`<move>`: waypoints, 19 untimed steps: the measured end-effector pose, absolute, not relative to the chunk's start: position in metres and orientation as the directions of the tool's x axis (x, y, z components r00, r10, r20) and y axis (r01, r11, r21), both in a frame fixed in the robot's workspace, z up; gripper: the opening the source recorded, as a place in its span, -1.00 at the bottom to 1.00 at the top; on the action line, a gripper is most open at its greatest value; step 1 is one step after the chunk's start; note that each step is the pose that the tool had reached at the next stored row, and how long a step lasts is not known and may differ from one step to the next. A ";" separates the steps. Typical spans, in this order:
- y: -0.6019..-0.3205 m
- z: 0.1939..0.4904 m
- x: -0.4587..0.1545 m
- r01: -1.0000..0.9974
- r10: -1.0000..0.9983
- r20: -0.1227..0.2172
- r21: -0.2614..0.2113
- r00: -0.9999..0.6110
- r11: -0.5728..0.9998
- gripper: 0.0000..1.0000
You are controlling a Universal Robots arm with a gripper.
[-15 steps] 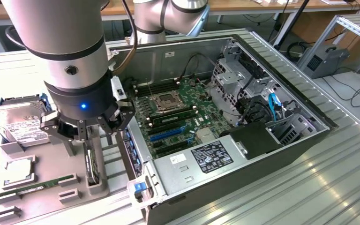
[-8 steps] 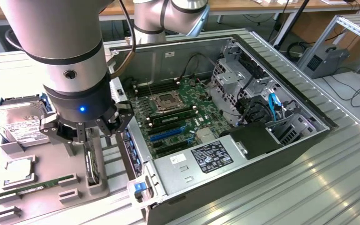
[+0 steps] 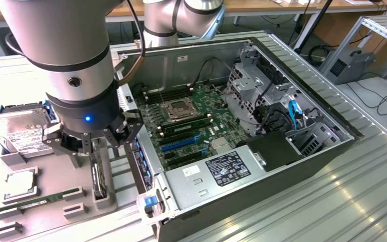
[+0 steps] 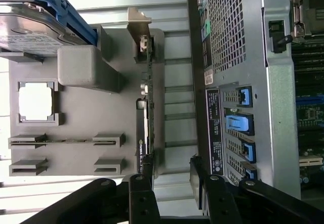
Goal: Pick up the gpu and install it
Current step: 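Pick up the gpu and move the gpu toward the slot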
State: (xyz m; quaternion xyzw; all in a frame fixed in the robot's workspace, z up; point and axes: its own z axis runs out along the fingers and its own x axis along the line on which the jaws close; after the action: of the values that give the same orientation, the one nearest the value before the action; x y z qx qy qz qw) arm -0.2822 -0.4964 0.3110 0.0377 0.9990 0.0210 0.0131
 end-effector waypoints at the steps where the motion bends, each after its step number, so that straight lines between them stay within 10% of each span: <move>1: -0.496 0.311 -0.282 0.075 0.076 -0.025 0.043 -0.997 0.996 -0.15; 19: -0.496 0.307 -0.288 0.075 0.076 -0.025 0.043 -0.997 0.996 -0.15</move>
State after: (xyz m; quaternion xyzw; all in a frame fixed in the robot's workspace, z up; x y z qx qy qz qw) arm -0.2882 -0.4963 0.3074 0.0378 0.9990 0.0208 0.0131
